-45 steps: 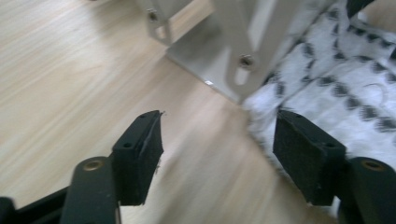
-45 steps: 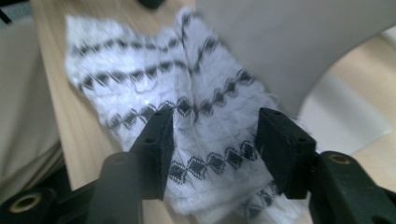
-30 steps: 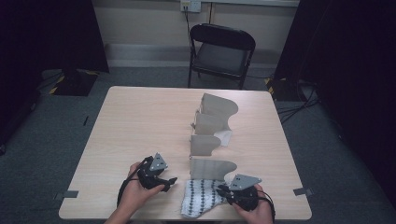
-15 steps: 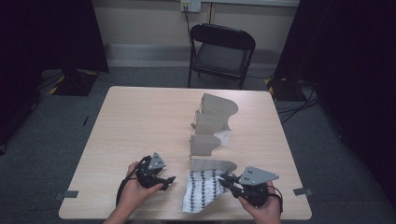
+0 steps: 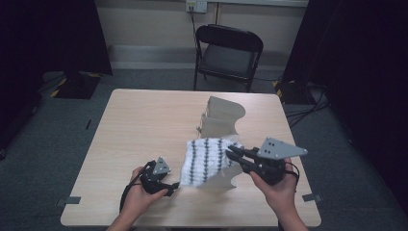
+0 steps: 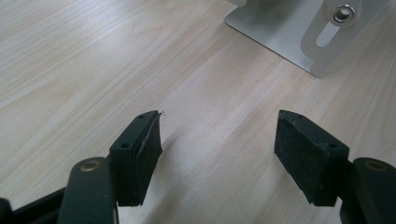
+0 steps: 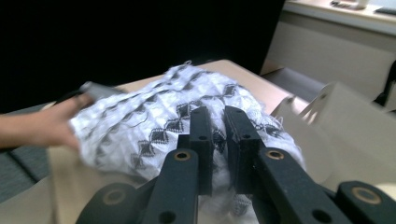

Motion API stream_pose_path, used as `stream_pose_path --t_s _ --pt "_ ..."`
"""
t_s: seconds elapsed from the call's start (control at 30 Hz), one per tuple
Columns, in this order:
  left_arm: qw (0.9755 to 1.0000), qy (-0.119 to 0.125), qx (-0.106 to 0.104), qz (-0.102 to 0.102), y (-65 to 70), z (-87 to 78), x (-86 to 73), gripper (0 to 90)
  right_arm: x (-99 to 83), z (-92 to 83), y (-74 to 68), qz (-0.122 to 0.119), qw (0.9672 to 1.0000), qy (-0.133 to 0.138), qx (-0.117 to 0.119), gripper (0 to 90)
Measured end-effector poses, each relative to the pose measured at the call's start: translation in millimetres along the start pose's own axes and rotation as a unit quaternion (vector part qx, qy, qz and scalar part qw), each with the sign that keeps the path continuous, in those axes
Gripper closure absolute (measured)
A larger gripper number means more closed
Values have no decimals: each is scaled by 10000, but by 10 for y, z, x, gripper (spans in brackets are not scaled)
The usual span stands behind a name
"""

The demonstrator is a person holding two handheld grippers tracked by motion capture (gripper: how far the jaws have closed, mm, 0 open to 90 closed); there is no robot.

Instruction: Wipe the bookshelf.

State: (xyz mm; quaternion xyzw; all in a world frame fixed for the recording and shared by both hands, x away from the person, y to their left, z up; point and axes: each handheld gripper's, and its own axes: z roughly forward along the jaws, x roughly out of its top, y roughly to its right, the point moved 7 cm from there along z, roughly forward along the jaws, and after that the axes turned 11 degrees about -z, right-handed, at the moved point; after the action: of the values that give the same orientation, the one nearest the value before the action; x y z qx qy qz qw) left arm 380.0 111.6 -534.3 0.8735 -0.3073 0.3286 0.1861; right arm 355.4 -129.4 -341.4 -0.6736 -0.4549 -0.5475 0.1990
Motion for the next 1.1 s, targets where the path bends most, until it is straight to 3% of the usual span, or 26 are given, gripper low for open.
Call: stream_pose_path --t_s 0.1,0.13,0.17,0.23,0.33,0.43,0.47,0.53,0.57,0.63,0.87,1.1 --pt "10000 1 21 -3 1 6 -2 319 74 83 84 -4 10000 -18 -62 820" --pt "10000 0 12 0 3 9 -2 320 93 193 134 -2 9999 -110 -92 820" --pt "10000 0 12 0 3 9 -2 320 93 193 134 -2 9999 -110 -92 820" --pt "10000 14 15 3 0 10 2 321 83 369 153 -6 9995 -283 -113 818" --pt "10000 28 8 -24 -6 15 0 321 79 577 175 76 9994 -337 -87 805" --pt "10000 8 16 -3 -23 -5 -2 337 68 685 180 -28 9988 -477 -113 762" --pt "9999 66 -39 -81 -13 -23 7 346 37 806 179 -35 9979 -639 -60 676" --pt "9999 123 -49 -107 -13 -43 19 346 17 868 166 40 9976 -680 84 545" --pt "9998 176 -50 -104 -14 -49 28 345 5 878 160 40 9974 -717 103 540" --pt "9998 157 -54 -117 -17 -59 30 345 -7 843 161 -33 9977 -679 31 486" --pt "9996 235 -82 -107 11 -76 71 338 -142 586 264 116 9981 -599 -17 297" --pt "9996 230 -103 -139 -9 -97 67 331 -431 259 475 371 9970 -586 -355 271"
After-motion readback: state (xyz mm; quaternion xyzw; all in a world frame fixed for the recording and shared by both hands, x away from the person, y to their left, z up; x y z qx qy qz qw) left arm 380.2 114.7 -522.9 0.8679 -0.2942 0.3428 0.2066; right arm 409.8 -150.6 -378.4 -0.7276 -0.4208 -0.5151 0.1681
